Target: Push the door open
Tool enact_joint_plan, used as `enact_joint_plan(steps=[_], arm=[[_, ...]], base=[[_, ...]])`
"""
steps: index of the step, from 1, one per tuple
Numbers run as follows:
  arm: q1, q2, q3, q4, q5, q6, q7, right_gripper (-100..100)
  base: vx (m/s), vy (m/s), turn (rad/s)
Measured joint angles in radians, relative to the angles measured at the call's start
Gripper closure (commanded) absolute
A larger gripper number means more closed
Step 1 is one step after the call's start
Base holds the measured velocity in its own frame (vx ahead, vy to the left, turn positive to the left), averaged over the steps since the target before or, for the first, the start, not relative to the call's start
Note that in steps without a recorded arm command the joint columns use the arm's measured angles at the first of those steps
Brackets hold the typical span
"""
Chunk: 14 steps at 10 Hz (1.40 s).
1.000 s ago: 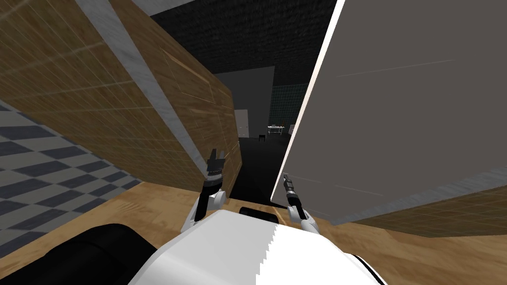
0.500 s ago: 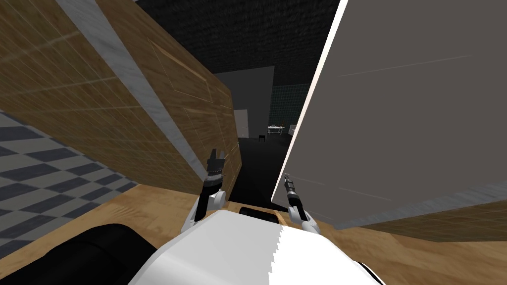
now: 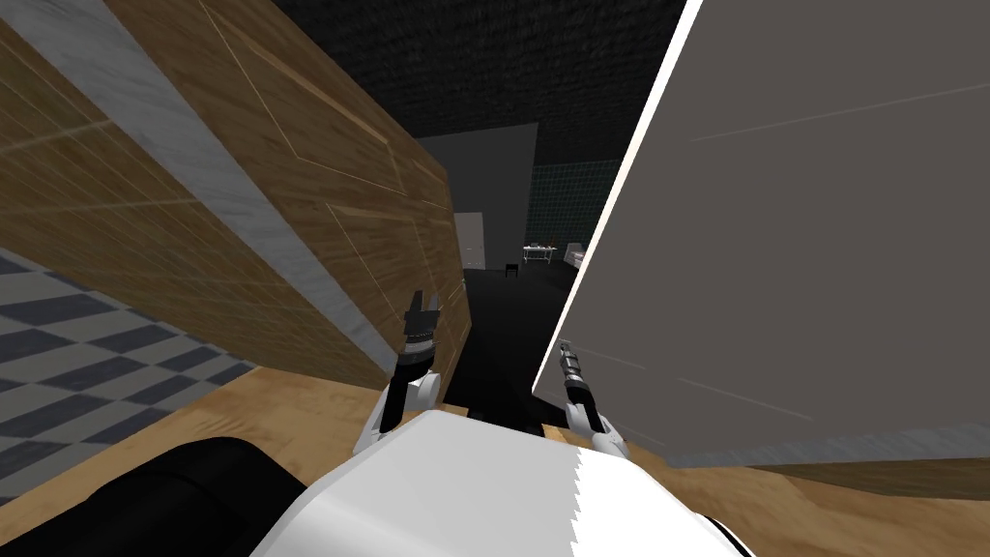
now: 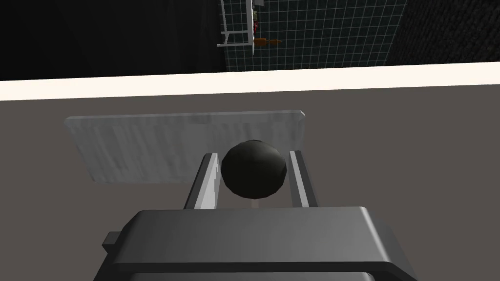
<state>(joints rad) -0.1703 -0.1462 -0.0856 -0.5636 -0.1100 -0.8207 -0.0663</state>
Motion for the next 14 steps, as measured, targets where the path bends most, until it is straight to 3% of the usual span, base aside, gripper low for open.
enact_joint_plan(steps=[1, 4, 5, 6, 7, 8, 10, 11, 12, 14], arm=[[0.013, 0.001, -0.010, -0.023, -0.002, 0.011, 0.003, 100], [0.007, 0.001, -0.029, 0.000, -0.006, -0.006, 0.009, 100], [-0.003, 0.000, -0.041, 0.029, -0.010, -0.017, 0.012, 100], [0.026, -0.004, -0.050, -0.012, -0.010, -0.001, 0.010, 100], [0.029, -0.001, -0.061, -0.028, -0.014, 0.015, 0.017, 100], [0.023, -0.004, -0.065, -0.028, -0.016, 0.016, 0.020, 100], [-0.019, -0.009, -0.080, 0.048, -0.020, -0.018, 0.021, 100], [0.010, 0.000, -0.093, 0.001, -0.023, 0.004, 0.029, 100], [0.017, -0.001, -0.101, -0.012, -0.024, 0.016, 0.033, 100], [-0.008, -0.011, -0.118, 0.038, -0.030, -0.011, 0.032, 100]], base=[[0.105, 0.023, -0.013], [0.091, 0.022, -0.020], [0.161, 0.067, -0.014], [0.123, 0.048, -0.046], [0.058, 0.009, -0.011], [0.016, -0.018, 0.010], [0.132, 0.033, -0.024], [0.143, 0.037, -0.019], [0.069, 0.017, -0.002], [0.167, 0.048, -0.020]])
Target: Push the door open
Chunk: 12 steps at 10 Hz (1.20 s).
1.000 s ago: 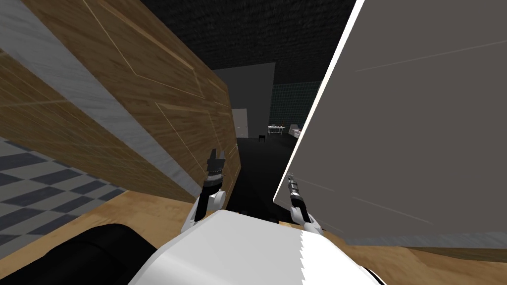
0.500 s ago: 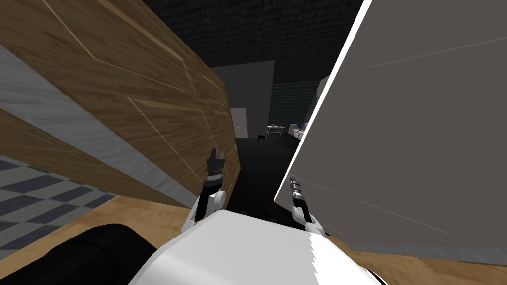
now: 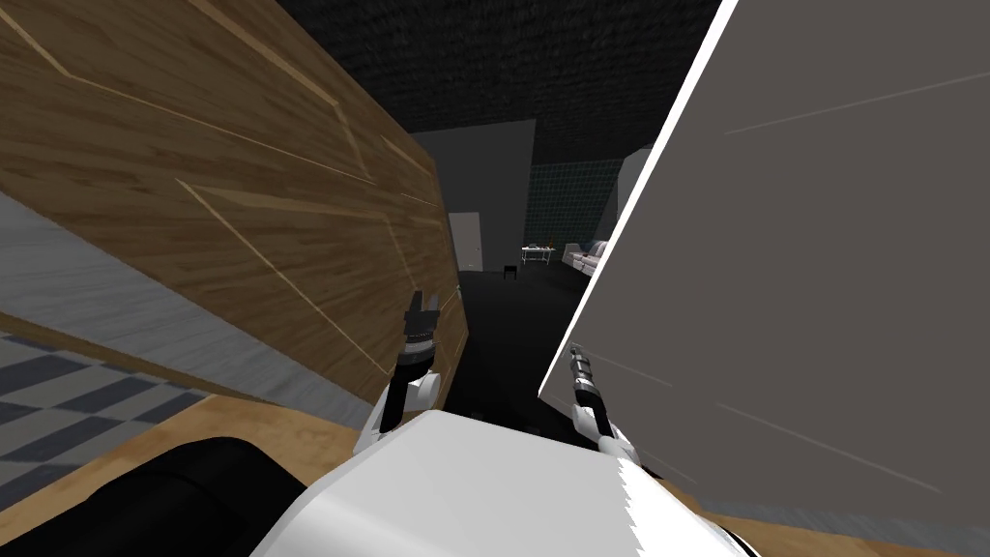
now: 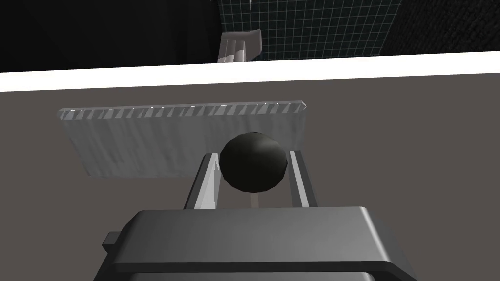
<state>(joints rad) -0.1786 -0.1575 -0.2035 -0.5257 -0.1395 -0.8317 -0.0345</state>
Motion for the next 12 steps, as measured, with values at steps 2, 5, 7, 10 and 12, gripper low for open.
enact_joint_plan(steps=[2, 5, 7, 10, 12], arm=[[0.029, 0.002, -0.027, -0.046, -0.006, 0.026, 0.008, 100], [0.014, -0.009, -0.061, -0.014, -0.015, 0.012, 0.015, 100], [0.023, -0.007, -0.091, -0.021, -0.022, 0.012, 0.026, 100], [0.009, -0.015, -0.121, 0.004, -0.031, 0.005, 0.034, 100], [0.004, -0.019, -0.128, 0.020, -0.035, 0.000, 0.036, 100]], base=[[0.158, 0.043, -0.045], [0.181, 0.043, -0.028], [0.155, 0.032, -0.030], [0.117, 0.028, -0.024], [0.157, -0.005, -0.033]])
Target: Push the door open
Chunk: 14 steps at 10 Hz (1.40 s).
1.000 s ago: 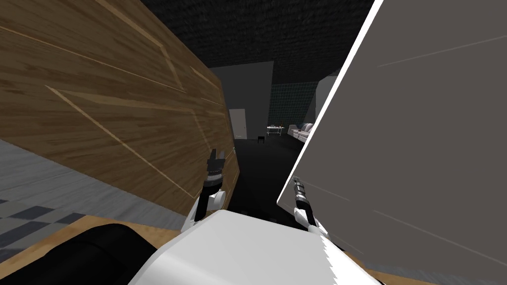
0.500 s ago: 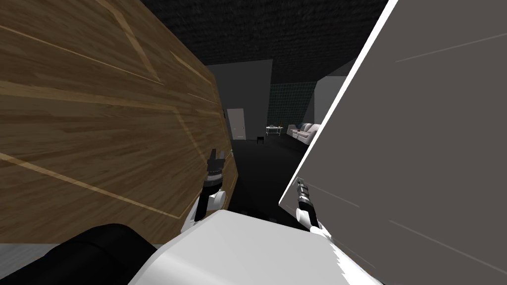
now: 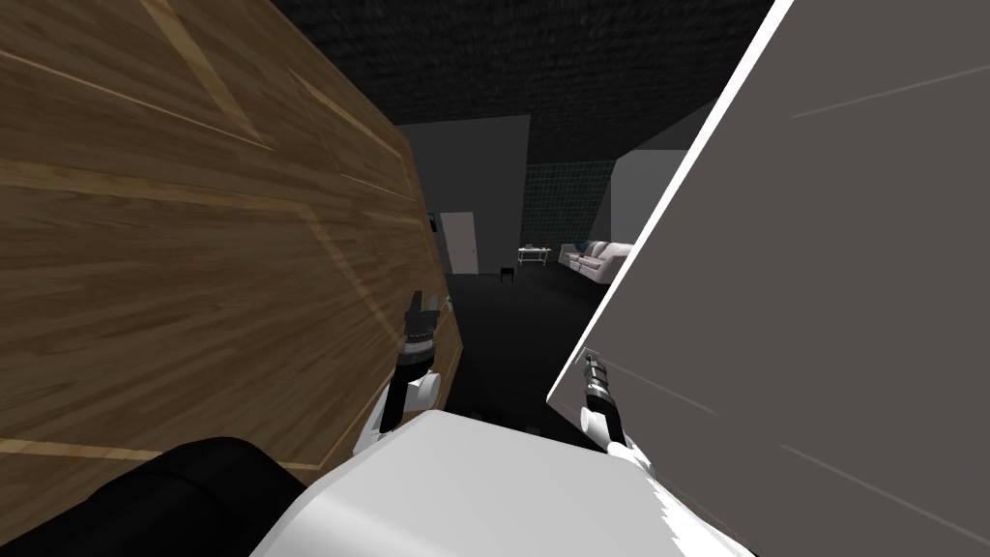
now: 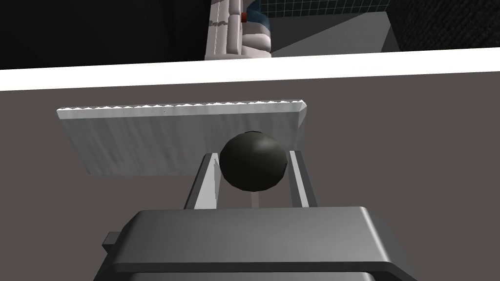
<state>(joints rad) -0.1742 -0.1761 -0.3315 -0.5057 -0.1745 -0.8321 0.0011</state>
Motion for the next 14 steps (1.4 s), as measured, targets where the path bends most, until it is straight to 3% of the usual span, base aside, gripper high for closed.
enact_joint_plan(steps=[2, 3, 5, 7, 11, 14], arm=[[0.015, 0.001, -0.014, -0.017, -0.009, 0.009, 0.006, 100], [0.031, 0.008, -0.024, -0.047, -0.015, 0.023, 0.014, 100], [0.022, 0.001, -0.039, -0.033, -0.024, 0.012, 0.020, 100], [0.035, -0.001, -0.060, -0.040, -0.037, 0.016, 0.027, 100], [-0.001, -0.025, -0.101, 0.045, -0.063, -0.025, 0.036, 100], [0.022, -0.023, -0.119, 0.003, -0.073, -0.009, 0.047, 100]], base=[[0.192, 0.000, -0.044], [0.149, -0.022, -0.018], [0.179, 0.004, -0.038], [0.186, 0.008, -0.049], [0.181, -0.005, -0.042], [0.130, 0.006, -0.039]])
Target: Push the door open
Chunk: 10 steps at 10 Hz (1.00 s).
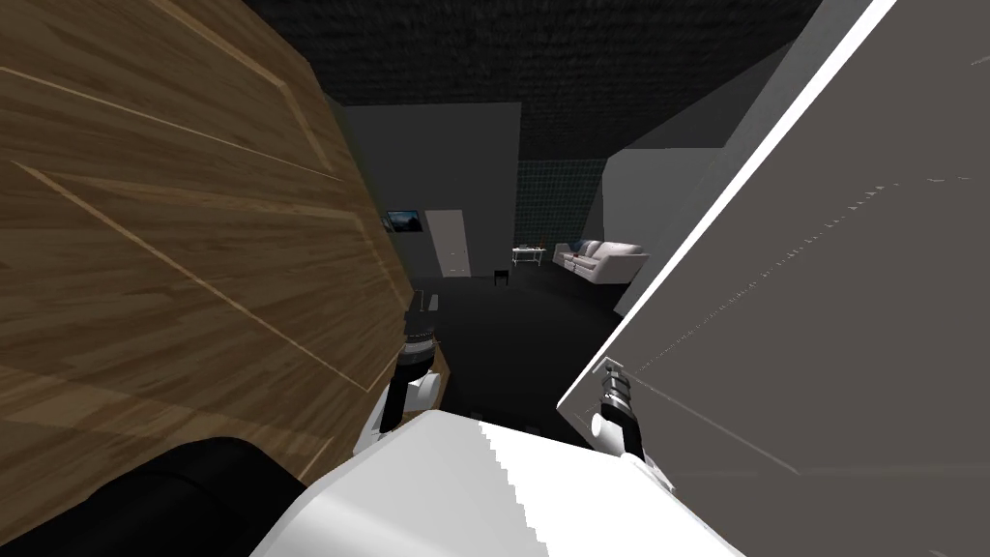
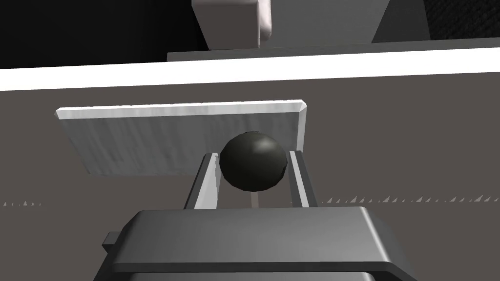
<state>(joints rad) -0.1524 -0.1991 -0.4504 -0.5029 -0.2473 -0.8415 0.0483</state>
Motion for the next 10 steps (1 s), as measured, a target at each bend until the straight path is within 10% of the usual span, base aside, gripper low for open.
enact_joint_plan(steps=[10], arm=[[0.006, -0.018, -0.095, 0.029, -0.061, -0.012, 0.038, 100]], base=[[0.193, -0.044, -0.035]])
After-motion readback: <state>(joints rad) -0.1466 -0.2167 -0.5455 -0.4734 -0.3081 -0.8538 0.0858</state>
